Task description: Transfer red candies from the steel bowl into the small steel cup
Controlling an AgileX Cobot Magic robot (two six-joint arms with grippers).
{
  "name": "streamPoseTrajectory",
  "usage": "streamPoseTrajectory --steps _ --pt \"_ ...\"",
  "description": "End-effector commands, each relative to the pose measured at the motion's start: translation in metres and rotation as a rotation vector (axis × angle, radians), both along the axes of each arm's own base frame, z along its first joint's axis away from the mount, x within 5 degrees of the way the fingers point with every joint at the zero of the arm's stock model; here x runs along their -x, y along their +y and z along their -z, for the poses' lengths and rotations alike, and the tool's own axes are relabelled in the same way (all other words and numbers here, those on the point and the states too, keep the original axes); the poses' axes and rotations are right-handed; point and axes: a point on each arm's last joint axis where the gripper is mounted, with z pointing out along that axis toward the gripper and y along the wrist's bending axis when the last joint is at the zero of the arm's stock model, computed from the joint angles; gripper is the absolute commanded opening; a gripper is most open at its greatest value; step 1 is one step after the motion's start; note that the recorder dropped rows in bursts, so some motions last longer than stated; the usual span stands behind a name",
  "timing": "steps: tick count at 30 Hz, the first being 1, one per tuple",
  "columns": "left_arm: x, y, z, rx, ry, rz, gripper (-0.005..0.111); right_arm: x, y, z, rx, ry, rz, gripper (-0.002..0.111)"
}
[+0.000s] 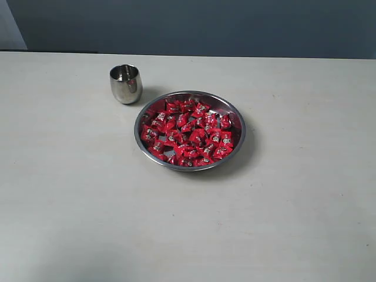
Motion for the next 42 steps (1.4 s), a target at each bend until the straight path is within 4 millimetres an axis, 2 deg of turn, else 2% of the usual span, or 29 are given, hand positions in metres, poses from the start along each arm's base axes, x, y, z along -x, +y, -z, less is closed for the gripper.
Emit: streamPoseTrajectory --steps 1,2,5,10,12,13,14,18,21,24,28,30,32,35,36,39,42 --pt "0.0 0.0 -0.001 0.003 -0.012 0.0 0.0 -0.001 -0.001 -0.003 0.027 -0.043 0.007 -0.001" --pt "0.0 0.0 -0.001 0.003 -0.012 0.0 0.0 -0.002 -0.001 -0.006 0.037 -0.081 0.008 -0.001" --pt "0.0 0.0 -0.001 0.003 -0.012 0.0 0.0 -0.003 -0.002 -0.036 0.09 -0.406 0.019 -0.001" --pt "0.0 0.0 -0.001 0.003 -0.012 0.0 0.0 0.006 -0.002 -0.065 0.137 -0.74 0.037 -0.001" --pt "0.0 0.0 -0.001 0.003 -0.012 0.0 0.0 0.009 -0.002 -0.07 0.142 -0.801 0.041 -0.001" --pt "0.0 0.0 -0.001 0.003 -0.012 0.0 0.0 0.01 -0.002 -0.071 0.108 -0.827 0.038 -0.001" --pt "0.0 0.0 -0.001 0.003 -0.012 0.0 0.0 0.01 -0.002 -0.072 -0.002 -0.854 0.024 -0.001" --pt "0.0 0.0 -0.001 0.003 -0.012 0.0 0.0 0.005 -0.002 -0.061 -0.479 -0.799 -0.004 -0.001" --pt "0.0 0.0 -0.001 0.003 -0.012 0.0 0.0 0.0 -0.002 -0.05 -0.619 -0.69 0.029 -0.001" --pt "0.0 0.0 -0.001 0.003 -0.012 0.0 0.0 -0.002 -0.002 -0.042 -0.632 -0.603 0.056 -0.001" --pt "0.0 0.0 -0.001 0.003 -0.012 0.0 0.0 0.0 0.0 -0.051 -0.504 -0.673 0.002 -0.001" --pt "0.0 0.0 -0.001 0.003 -0.012 0.0 0.0 0.003 0.004 -0.068 -0.38 -0.745 -0.066 -0.001" --pt "0.0 0.0 -0.001 0.003 -0.012 0.0 0.0 0.0 0.009 -0.089 -0.25 -0.728 -0.117 -0.001" --pt "0.0 0.0 -0.001 0.003 -0.012 0.0 0.0 -0.02 0.011 -0.124 -0.132 -0.626 -0.165 -0.001" --pt "0.0 0.0 -0.001 0.003 -0.012 0.0 0.0 -0.032 0.01 -0.136 -0.098 -0.585 -0.185 -0.001" --pt "0.0 0.0 -0.001 0.003 -0.012 0.0 0.0 -0.079 0.005 -0.177 -0.058 -0.49 -0.234 -0.001" --pt "0.0 0.0 -0.001 0.003 -0.012 0.0 0.0 -0.14 0.002 -0.203 -0.107 -0.376 -0.332 -0.001"
